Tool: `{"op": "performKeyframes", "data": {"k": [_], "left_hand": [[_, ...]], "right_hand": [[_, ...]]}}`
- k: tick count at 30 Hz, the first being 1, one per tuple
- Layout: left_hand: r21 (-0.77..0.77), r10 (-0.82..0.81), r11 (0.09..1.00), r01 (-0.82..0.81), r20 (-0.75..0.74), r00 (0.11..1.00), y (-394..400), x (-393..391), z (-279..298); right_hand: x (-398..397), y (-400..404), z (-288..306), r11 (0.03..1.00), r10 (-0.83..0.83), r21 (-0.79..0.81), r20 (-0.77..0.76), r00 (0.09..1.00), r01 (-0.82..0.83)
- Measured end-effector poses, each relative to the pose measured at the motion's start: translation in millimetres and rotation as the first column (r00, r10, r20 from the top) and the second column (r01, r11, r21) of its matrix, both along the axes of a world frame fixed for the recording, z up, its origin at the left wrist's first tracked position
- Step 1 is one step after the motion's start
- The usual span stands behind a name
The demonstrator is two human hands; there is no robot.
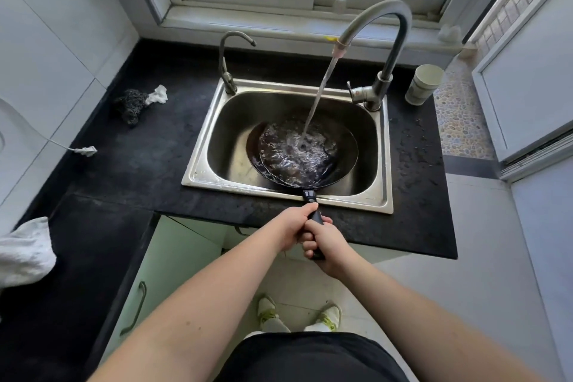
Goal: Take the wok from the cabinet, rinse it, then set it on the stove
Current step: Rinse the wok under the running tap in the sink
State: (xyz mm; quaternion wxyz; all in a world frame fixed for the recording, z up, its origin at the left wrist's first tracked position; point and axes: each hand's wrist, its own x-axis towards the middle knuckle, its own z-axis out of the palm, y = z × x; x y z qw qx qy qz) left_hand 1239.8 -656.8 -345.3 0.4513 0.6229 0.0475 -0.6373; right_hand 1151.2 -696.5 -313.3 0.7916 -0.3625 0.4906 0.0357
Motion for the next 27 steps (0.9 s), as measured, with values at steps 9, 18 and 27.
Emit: {"op": "performKeyframes", "data": {"k": [9, 18, 27], "left_hand": [[0.12, -0.055, 0.992, 0.039, 0.133, 0.99, -12.7, 8.4, 17.6], [0.081, -0.038, 0.996, 0.03, 0.1, 0.994, -18.0, 21.2, 22.3], [0.003, 0.055, 0.998, -0.055, -0.082, 0.995, -7.6, 20.9, 34.2]], "right_hand": [[4.8, -8.7, 3.1, 0.97, -0.122, 0.218, 0.056, 0.991, 0.107], [8.8, -27.4, 17.2, 0.837, -0.234, 0.537, 0.175, 0.956, 0.107], [9.8, -32.3, 19.5, 0.729, -0.278, 0.681, 0.214, 0.936, 0.061]]}}
